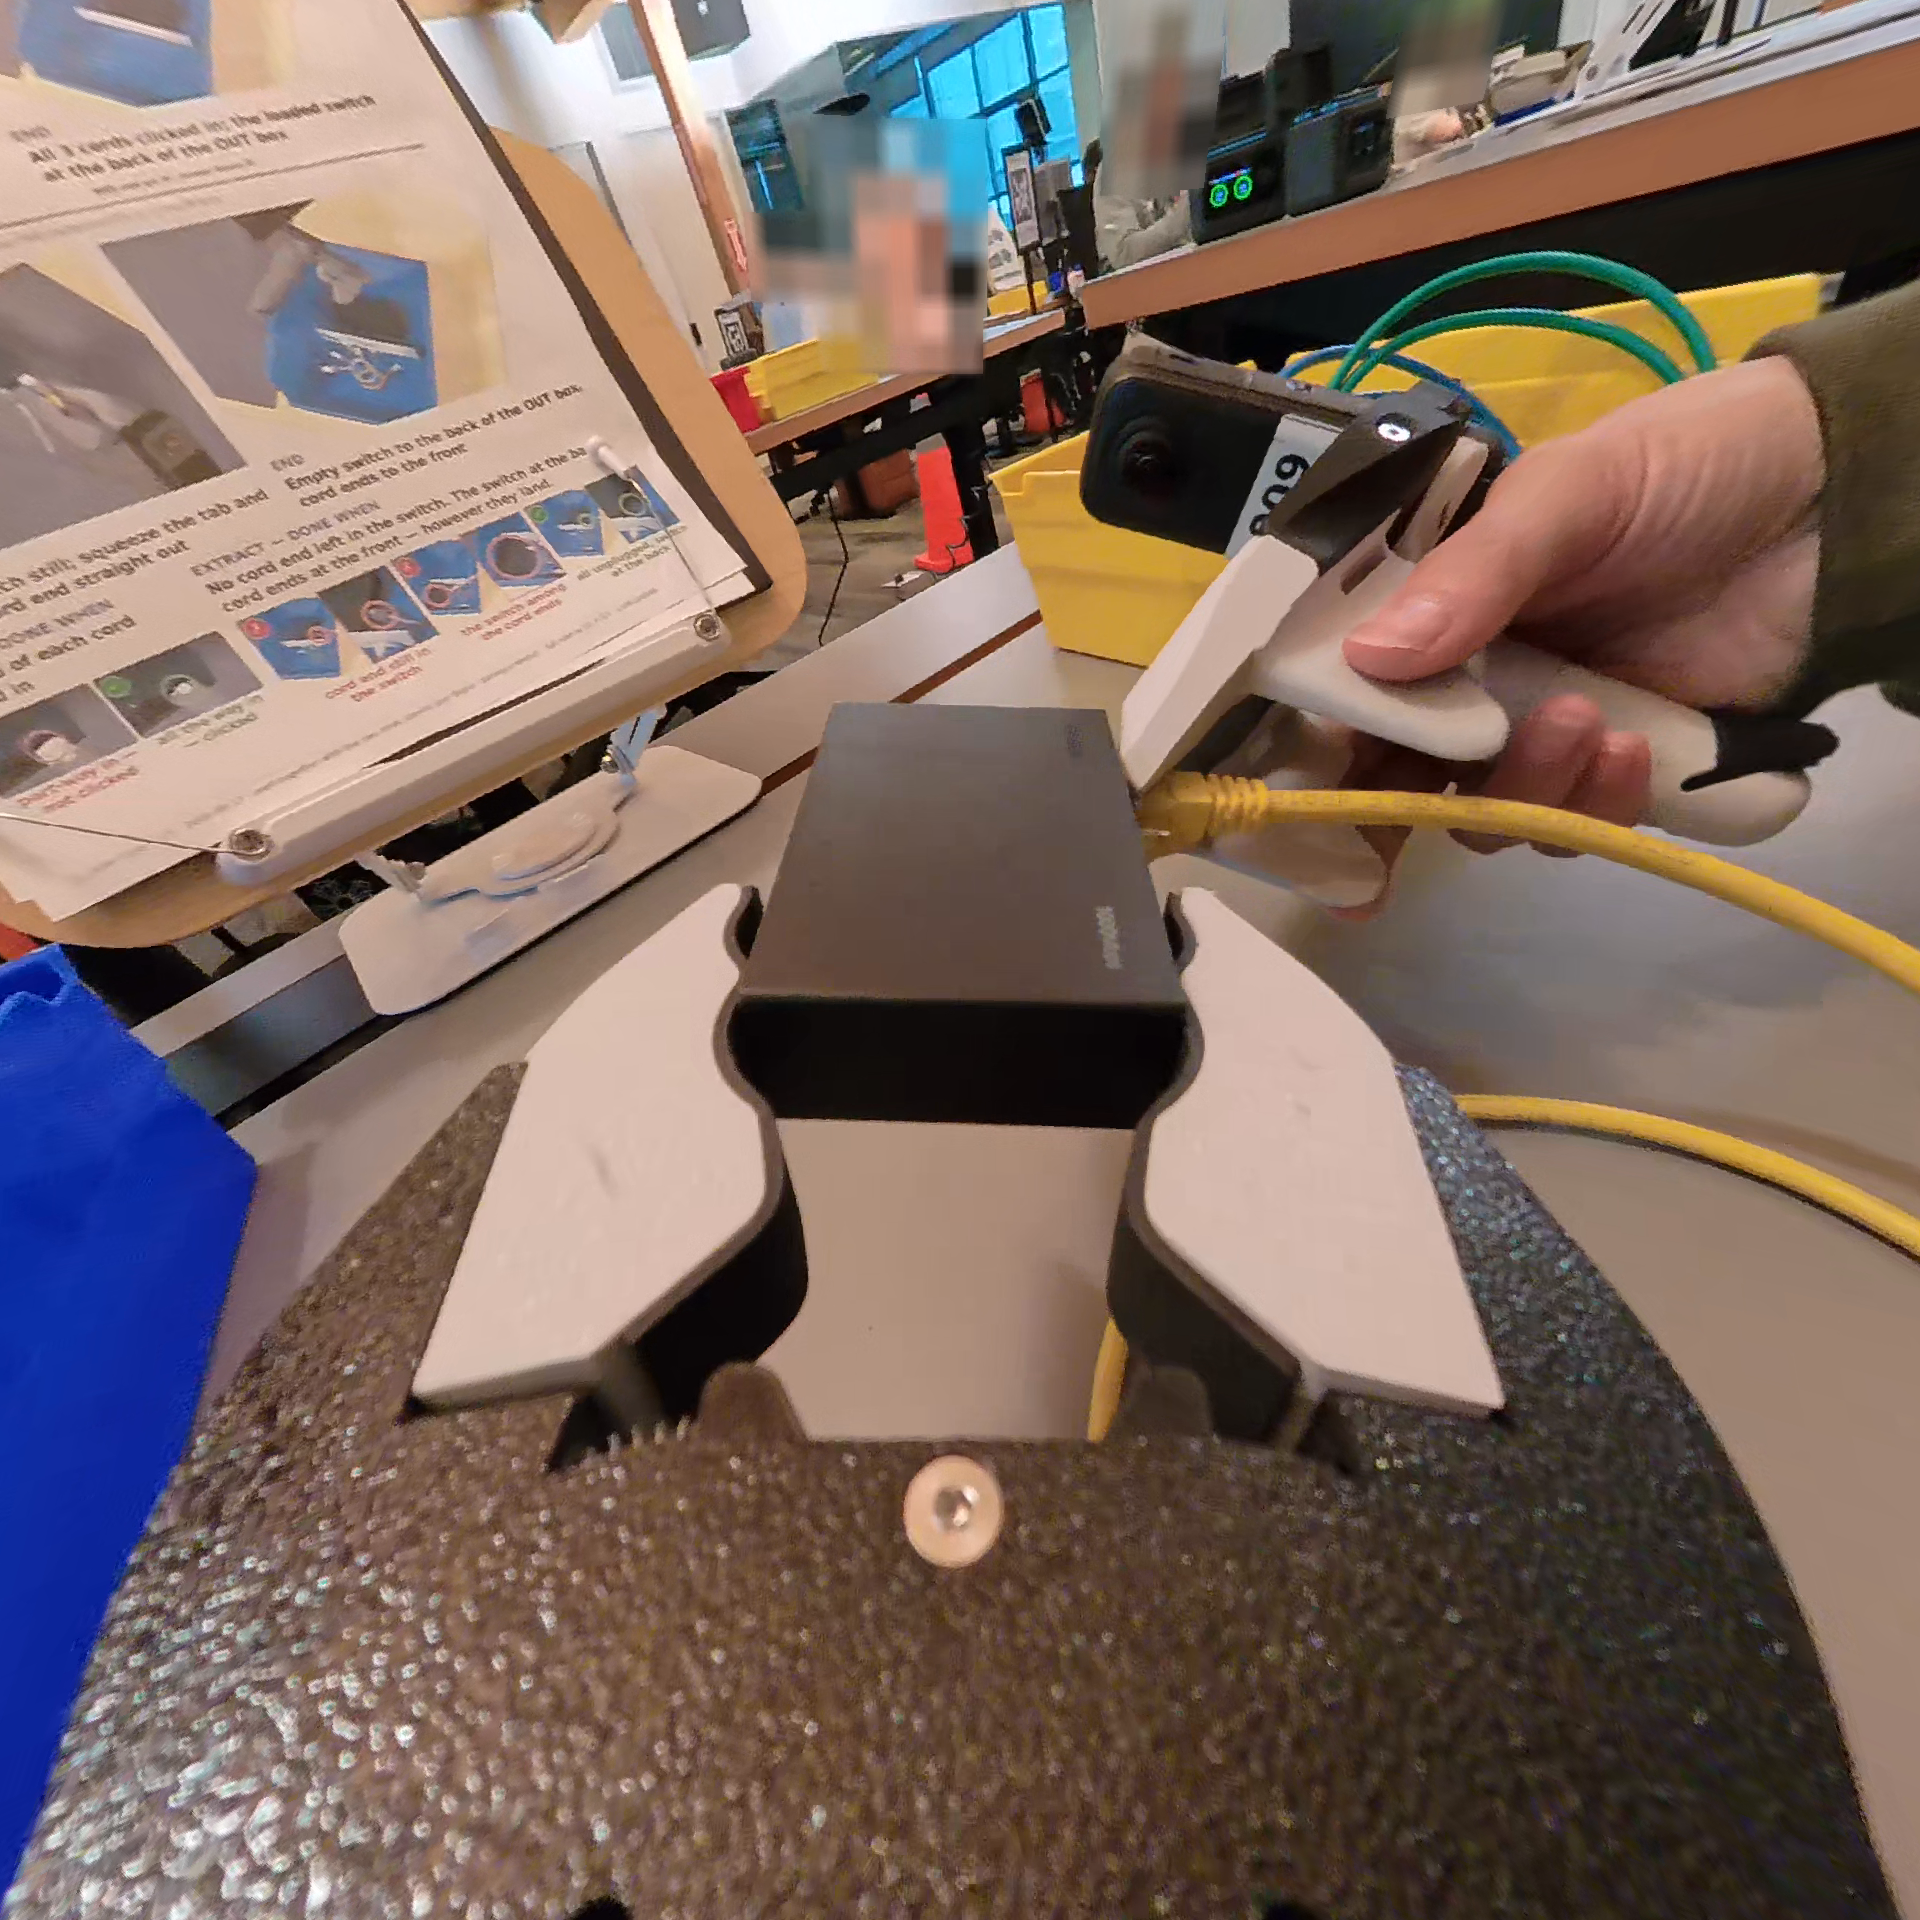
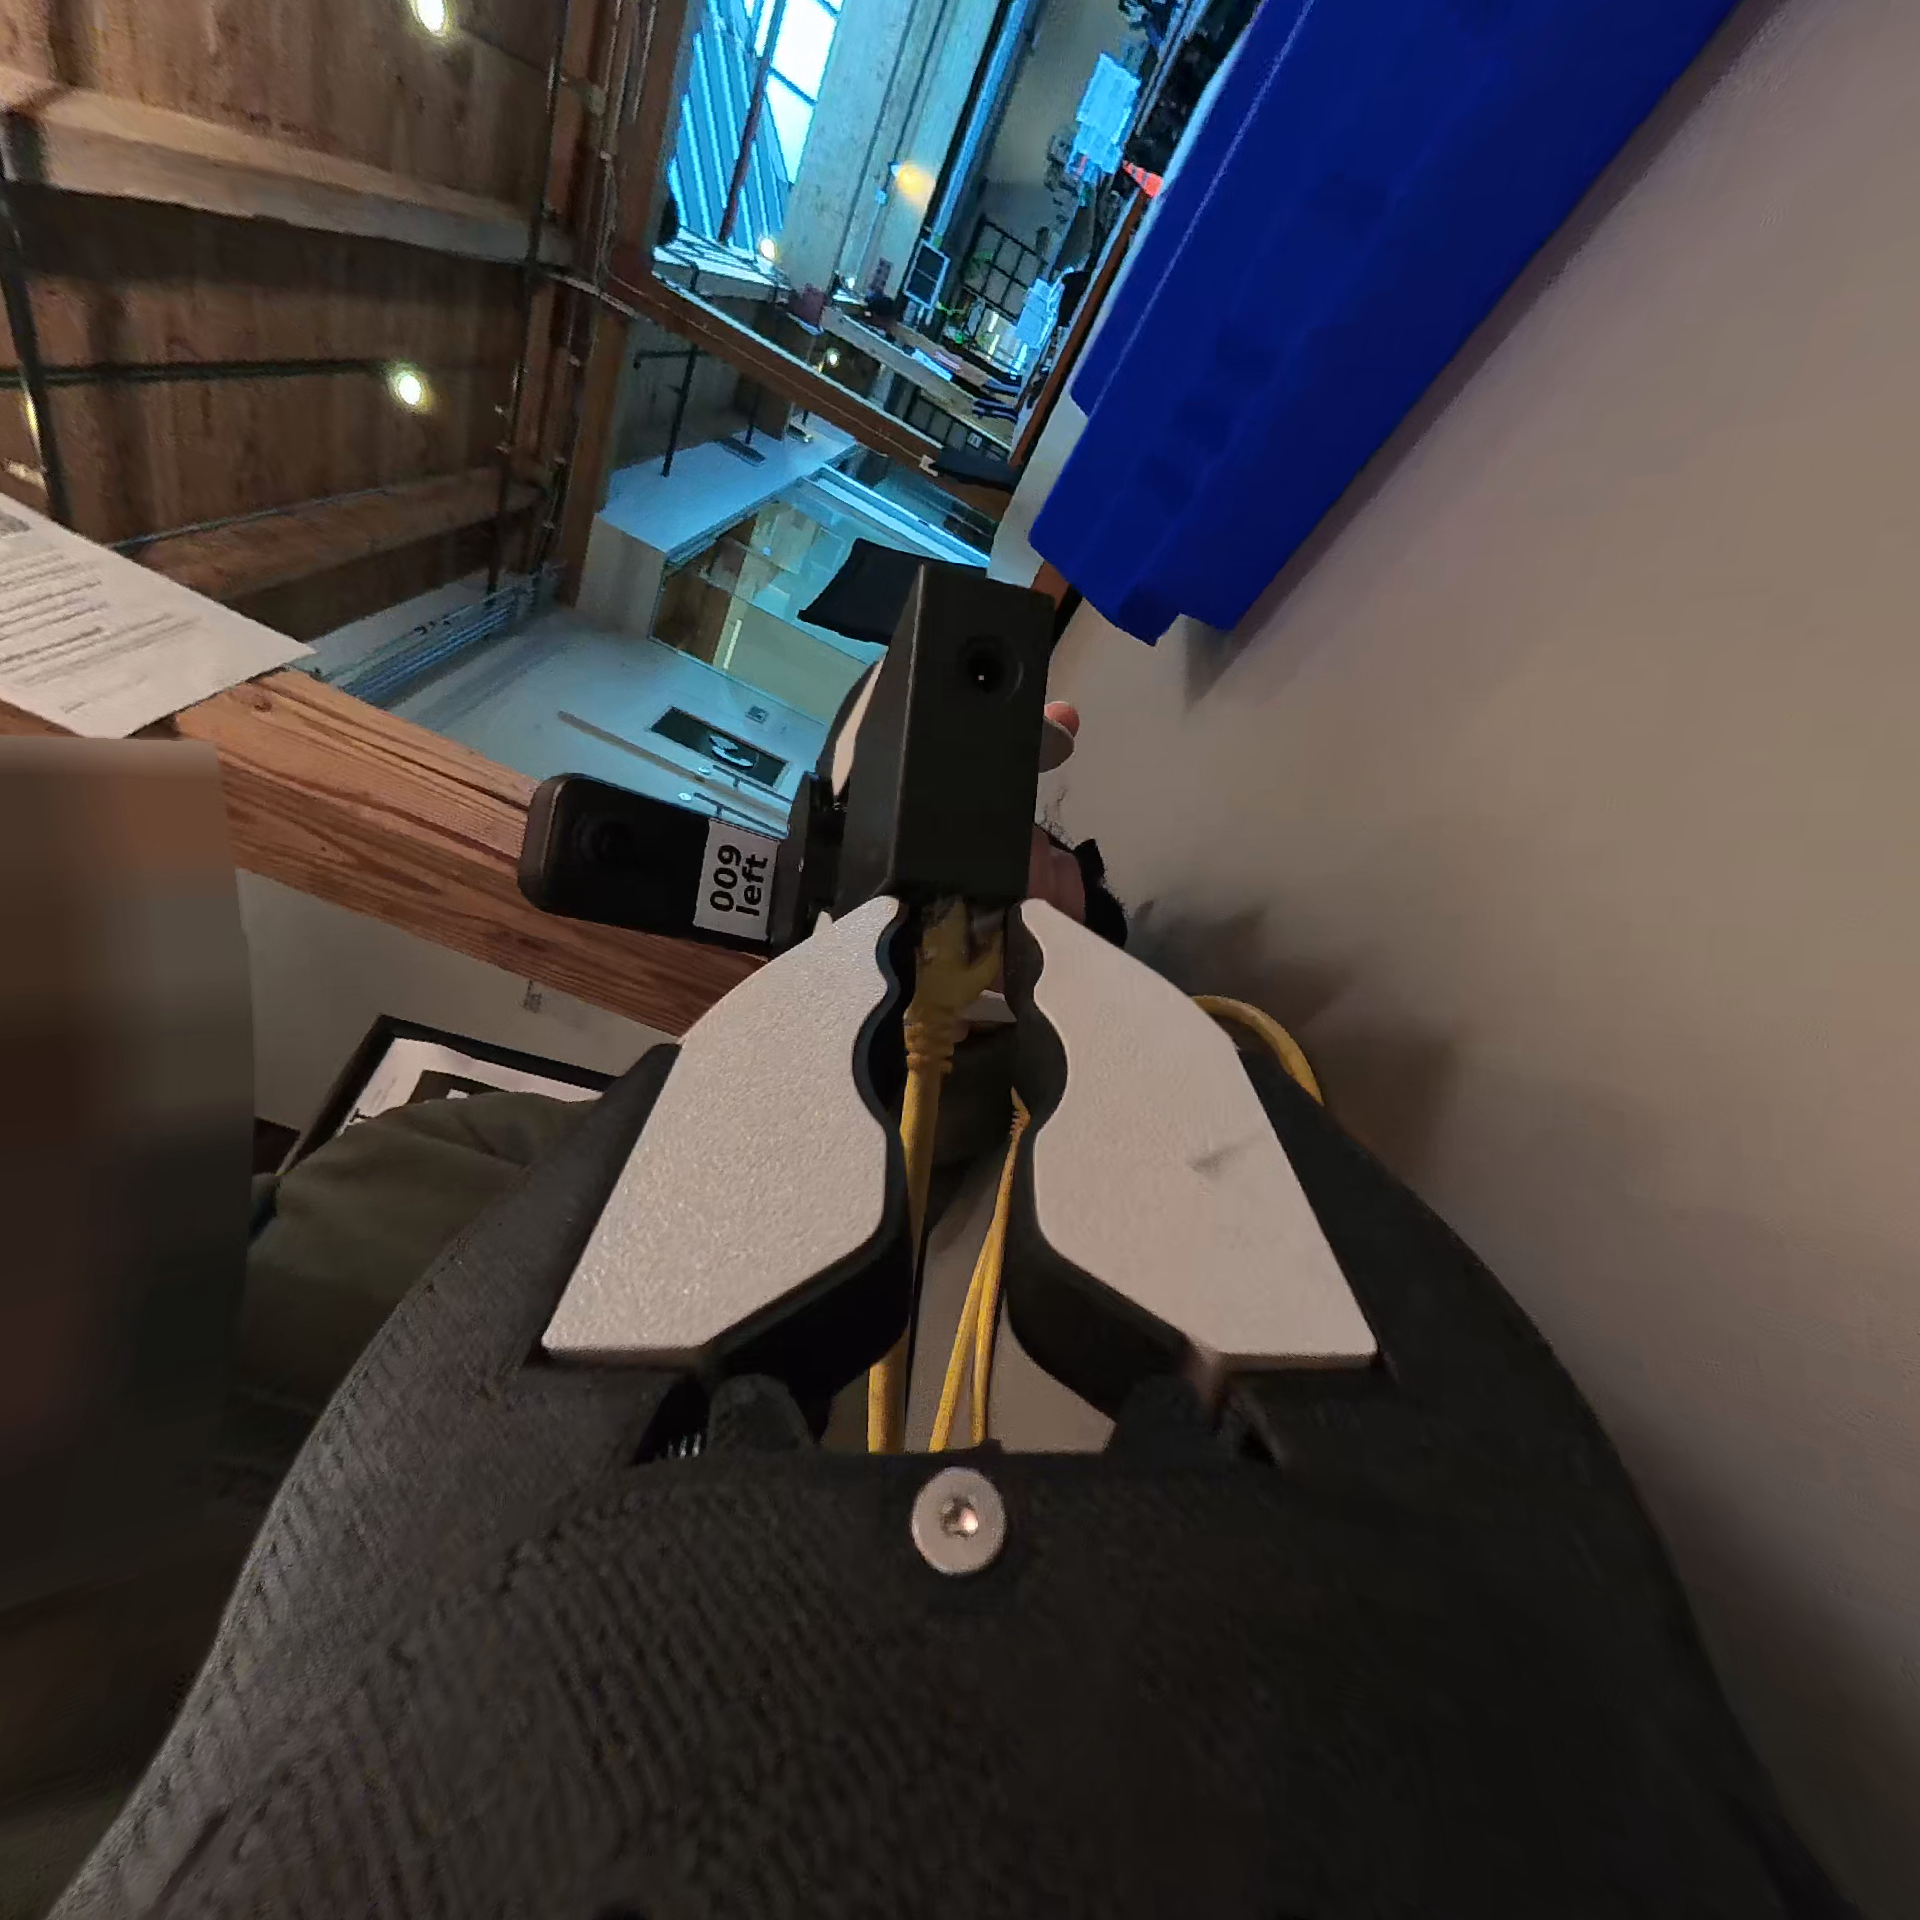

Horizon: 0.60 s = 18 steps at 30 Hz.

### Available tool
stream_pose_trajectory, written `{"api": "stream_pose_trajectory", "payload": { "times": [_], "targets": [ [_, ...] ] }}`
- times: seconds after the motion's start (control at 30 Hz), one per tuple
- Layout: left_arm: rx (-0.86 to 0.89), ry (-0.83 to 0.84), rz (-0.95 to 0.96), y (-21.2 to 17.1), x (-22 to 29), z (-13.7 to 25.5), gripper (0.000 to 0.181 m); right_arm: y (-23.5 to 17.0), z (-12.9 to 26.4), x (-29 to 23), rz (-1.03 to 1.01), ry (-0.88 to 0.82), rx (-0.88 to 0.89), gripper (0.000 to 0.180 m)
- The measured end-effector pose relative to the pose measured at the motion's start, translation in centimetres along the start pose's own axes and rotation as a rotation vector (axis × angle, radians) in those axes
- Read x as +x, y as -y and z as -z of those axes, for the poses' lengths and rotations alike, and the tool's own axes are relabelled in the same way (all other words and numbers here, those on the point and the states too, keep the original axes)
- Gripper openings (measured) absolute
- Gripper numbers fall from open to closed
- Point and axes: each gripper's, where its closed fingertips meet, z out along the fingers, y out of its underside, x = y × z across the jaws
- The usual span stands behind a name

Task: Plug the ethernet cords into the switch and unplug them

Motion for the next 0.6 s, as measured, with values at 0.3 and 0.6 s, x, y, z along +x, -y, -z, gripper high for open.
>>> {"api": "stream_pose_trajectory", "payload": {
  "times": [0.3, 0.6],
  "targets": [
    [-0.002, -0.025, -0.041, -0.4, 0.26, 0.14, 0.072, -0.54, -0.06, 0.36, -0.036, 0.034, 0.003, 0.015],
    [0.03, -0.085, -0.037, -0.36, 0.48, 0.17, 0.072, -0.84, 0.02, 0.1, 0.014, 0.009, -0.027, 0.015]
  ]
}}
